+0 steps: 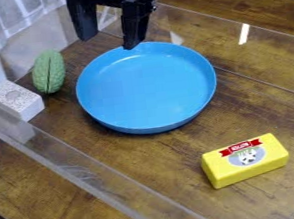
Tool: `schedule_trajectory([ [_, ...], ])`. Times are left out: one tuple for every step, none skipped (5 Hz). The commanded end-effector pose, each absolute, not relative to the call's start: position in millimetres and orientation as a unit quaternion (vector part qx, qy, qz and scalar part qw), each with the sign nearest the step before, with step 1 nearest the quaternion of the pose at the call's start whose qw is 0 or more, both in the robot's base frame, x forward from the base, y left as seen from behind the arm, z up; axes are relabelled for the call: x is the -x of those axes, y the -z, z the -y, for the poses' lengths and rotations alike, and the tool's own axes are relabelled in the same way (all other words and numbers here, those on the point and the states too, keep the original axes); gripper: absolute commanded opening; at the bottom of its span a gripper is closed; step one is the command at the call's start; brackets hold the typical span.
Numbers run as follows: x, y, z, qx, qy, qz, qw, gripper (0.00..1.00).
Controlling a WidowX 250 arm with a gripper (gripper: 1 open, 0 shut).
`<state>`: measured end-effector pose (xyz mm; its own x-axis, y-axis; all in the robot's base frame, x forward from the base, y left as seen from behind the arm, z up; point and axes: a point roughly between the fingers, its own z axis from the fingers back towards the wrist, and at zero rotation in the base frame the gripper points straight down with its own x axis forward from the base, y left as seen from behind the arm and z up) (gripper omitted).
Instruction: Put the yellow brick in the blue tray
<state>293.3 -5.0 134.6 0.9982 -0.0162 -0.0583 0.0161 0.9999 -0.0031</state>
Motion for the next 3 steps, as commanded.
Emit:
schedule_trajectory([
  [-293, -127.7, 8, 0.002, 0.02, -0.037, 0.999, 1.0],
  [-293, -118.1, 23, 0.002, 0.069, -0.043, 0.997, 1.0],
  [-291, -111.2, 51, 0.001, 0.152, -0.044, 0.987, 1.0],
])
